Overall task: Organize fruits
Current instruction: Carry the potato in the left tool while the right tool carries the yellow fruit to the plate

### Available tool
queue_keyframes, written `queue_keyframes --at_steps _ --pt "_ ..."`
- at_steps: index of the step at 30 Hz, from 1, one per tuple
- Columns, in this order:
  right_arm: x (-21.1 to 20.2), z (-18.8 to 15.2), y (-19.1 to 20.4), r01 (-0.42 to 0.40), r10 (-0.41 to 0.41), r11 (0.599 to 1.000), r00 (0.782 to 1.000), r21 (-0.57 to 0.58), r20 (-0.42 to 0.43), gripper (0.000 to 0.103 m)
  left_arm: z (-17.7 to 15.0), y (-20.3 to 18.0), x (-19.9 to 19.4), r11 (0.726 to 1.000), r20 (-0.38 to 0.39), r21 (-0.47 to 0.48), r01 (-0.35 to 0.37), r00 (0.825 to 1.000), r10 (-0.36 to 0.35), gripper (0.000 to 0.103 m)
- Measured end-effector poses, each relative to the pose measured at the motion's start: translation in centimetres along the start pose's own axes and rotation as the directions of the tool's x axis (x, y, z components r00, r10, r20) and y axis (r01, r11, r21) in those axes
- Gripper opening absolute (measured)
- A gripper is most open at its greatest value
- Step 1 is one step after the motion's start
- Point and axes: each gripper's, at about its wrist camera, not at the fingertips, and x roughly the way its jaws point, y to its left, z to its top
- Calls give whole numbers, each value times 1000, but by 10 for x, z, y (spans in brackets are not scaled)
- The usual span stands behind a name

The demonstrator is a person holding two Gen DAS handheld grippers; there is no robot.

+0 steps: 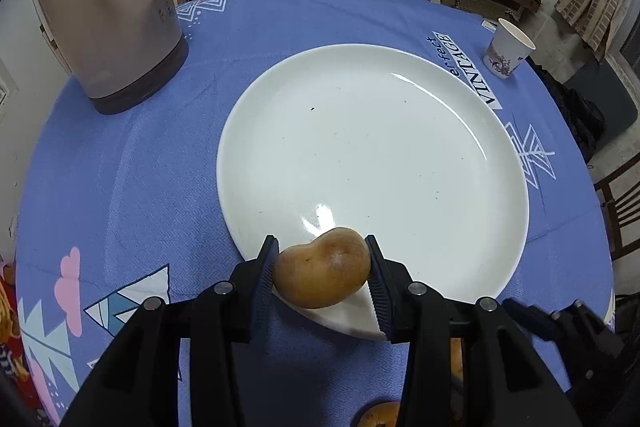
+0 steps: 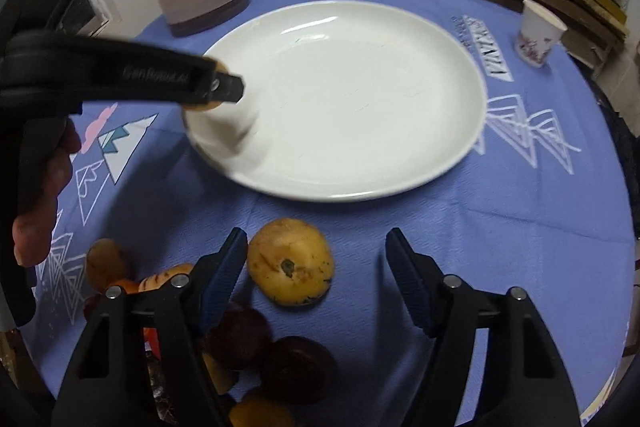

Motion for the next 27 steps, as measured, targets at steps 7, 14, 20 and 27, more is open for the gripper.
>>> queue_keyframes --at_steps 7,14,20,27 --pt "11 -5 3 -41 42 999 999 20 -29 45 -1 4 4 1000 -9 0 1 1000 -1 44" --pt "-2 -3 3 -55 54 998 998 36 16 45 -4 1 0 1000 -5 7 11 1000 -11 44" --pt "-25 17 1 15 -16 1000 994 11 108 45 -4 -2 -13 999 24 14 30 999 -31 44" --pt "10 52 -5 81 -78 996 991 -23 110 45 5 -4 5 1000 6 1 13 1000 -13 44"
